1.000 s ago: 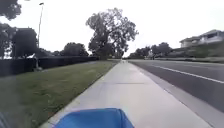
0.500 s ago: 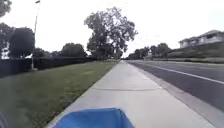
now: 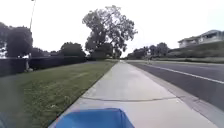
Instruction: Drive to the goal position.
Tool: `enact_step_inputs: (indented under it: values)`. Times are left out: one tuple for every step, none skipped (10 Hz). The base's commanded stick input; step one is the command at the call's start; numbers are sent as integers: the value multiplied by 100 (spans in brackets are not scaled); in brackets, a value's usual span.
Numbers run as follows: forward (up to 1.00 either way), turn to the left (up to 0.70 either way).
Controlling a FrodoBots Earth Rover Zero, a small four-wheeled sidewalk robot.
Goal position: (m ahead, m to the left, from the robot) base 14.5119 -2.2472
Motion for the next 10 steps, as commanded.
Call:
enact_step_inputs:
  values:
    - [100,0]
    - [100,0]
    - [100,0]
    - [100,0]
    - [100,0]
    - [100,0]
    - [100,0]
    - [100,0]
    - [100,0]
    - [100,0]
